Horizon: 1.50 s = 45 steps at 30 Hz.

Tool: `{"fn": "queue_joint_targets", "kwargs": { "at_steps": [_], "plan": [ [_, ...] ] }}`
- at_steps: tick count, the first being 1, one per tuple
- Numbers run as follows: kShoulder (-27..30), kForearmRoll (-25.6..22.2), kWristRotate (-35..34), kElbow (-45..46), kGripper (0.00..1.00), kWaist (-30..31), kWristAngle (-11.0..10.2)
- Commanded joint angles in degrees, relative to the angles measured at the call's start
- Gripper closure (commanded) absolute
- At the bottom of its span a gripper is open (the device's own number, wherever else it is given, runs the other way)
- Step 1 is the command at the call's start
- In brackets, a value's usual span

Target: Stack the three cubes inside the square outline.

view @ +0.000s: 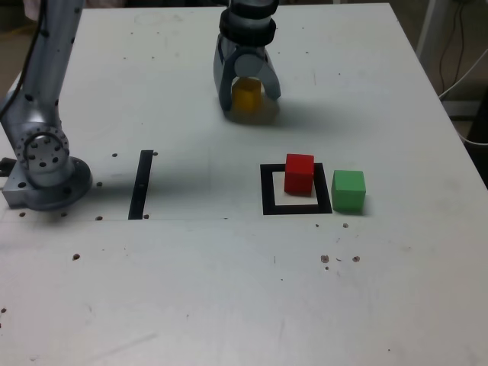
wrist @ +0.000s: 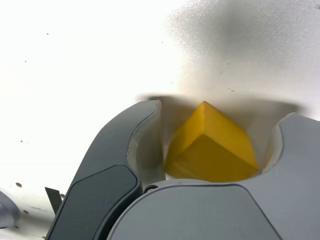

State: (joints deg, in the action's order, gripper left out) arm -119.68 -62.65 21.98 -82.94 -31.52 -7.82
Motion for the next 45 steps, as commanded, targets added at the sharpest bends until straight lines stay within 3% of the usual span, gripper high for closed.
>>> {"fn": "queue_joint_targets", "kwargs": {
  "at_steps": [1,7,13,21,34,45],
  "plan": [
    [-0.32,-0.64,-0.1,-0.74,0.47,0.12,-0.01],
    [-0.23,-1.68,-0.1,-1.54,0.63,0.2,0.0],
    [0.57,-1.84,-0.1,-1.47,0.7,0.54,0.12],
    [4.46,-5.99,-1.6,-4.84,0.7,5.84,1.2],
    [8.01,-16.38,-12.47,-15.23,0.7,25.75,1.48],
    [6.84,-16.72,-18.18,-15.5,0.7,32.92,2.2]
  ]
}}
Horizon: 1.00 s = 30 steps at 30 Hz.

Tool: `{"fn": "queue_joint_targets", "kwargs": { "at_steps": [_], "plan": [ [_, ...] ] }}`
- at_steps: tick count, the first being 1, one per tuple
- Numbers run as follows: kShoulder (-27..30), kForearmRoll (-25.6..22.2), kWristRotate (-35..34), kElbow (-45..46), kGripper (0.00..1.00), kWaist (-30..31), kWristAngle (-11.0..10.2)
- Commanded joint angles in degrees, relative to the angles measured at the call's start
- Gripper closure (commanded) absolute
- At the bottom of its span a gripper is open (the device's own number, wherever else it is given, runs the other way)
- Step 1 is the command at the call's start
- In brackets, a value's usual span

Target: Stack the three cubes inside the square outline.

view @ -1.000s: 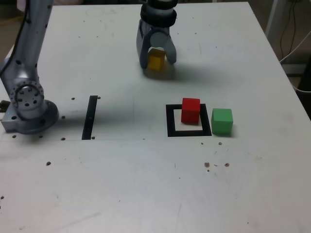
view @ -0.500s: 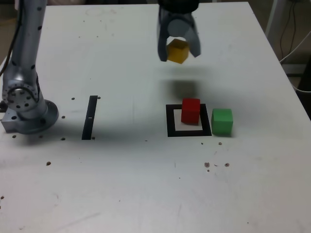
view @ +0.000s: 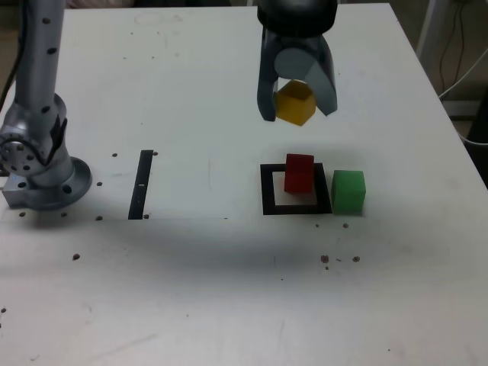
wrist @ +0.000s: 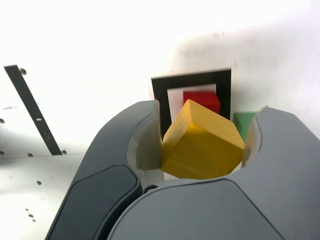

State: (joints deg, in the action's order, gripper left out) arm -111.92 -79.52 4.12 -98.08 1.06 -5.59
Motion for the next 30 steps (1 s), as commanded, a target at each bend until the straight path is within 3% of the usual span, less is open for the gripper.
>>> {"fn": "queue_joint_targets", "kwargs": {
  "at_steps": [1,20,30],
  "plan": [
    [-1.32,0.23,-0.59,-0.59,0.7,0.72,-0.06],
    [-3.24,5.33,-6.11,4.93,0.69,3.2,0.06],
    [-3.07,7.26,-14.34,6.3,0.68,4.49,0.34]
  ]
}}
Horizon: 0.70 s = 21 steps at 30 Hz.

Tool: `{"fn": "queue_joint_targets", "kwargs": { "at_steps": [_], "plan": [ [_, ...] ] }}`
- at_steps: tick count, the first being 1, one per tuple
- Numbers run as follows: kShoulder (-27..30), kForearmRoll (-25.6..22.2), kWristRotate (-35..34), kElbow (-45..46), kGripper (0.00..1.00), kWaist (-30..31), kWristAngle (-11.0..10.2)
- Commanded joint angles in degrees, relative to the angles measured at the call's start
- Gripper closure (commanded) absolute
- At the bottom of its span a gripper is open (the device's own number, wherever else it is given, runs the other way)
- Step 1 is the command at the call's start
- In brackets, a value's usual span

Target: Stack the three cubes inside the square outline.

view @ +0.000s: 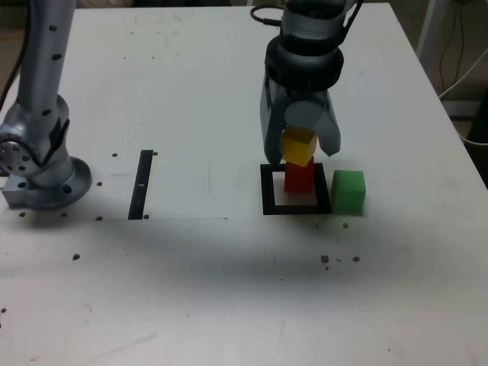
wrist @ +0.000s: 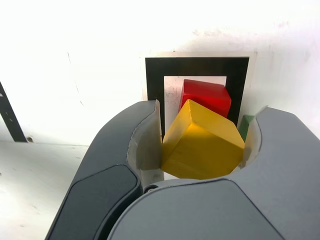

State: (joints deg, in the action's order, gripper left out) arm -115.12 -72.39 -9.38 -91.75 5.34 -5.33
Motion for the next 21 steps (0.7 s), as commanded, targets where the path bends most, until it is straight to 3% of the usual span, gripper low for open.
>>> {"fn": "queue_joint_targets", "kwargs": {
  "at_steps": [1,6,21],
  "plan": [
    [0.07,0.18,-1.93,-0.15,0.68,0.3,0.08],
    [-0.37,0.2,-5.17,-0.77,0.68,0.47,-0.19],
    [-2.72,2.48,-5.87,0.38,0.68,0.46,0.06]
  ]
}}
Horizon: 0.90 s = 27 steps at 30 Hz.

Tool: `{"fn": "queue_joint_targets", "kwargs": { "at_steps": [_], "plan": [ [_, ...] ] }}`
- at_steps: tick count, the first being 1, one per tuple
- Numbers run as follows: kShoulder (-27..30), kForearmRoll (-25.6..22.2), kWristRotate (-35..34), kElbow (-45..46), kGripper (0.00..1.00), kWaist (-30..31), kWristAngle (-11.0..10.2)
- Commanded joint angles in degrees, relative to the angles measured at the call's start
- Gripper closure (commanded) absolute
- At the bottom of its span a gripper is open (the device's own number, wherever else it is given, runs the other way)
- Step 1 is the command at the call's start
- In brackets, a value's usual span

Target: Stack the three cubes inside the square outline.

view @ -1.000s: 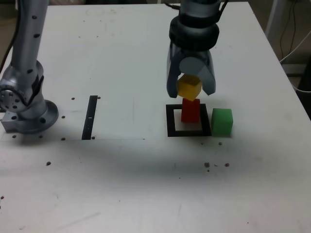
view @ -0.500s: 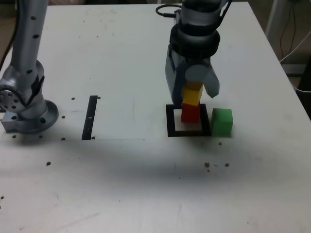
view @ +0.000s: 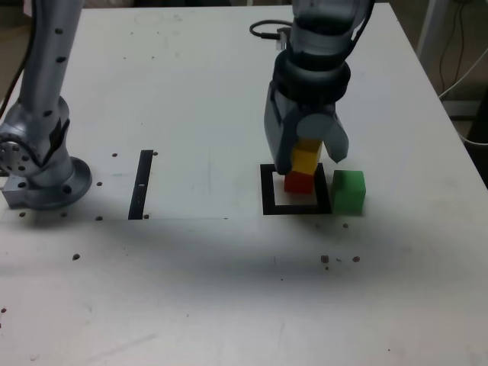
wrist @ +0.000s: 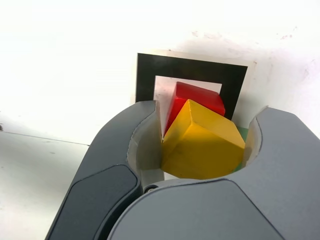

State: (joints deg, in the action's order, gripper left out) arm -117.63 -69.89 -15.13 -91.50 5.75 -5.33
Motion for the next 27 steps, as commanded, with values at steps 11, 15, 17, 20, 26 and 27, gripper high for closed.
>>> {"fn": "queue_joint_targets", "kwargs": {
  "at_steps": [11,15,17,20,26,27],
  "plan": [
    [-0.17,-0.3,-0.16,0.73,0.29,0.03,-0.1],
    [-0.01,-0.41,-0.15,1.0,0.07,0.04,-0.2],
    [0.12,-0.45,-0.15,1.16,0.02,0.04,-0.2],
    [0.27,-0.45,-0.13,1.26,0.01,0.04,-0.2],
    [0.66,-0.51,-0.07,1.24,0.01,0.03,-0.3],
    [0.81,-0.58,-0.07,1.24,0.01,0.04,-0.39]
  ]
}}
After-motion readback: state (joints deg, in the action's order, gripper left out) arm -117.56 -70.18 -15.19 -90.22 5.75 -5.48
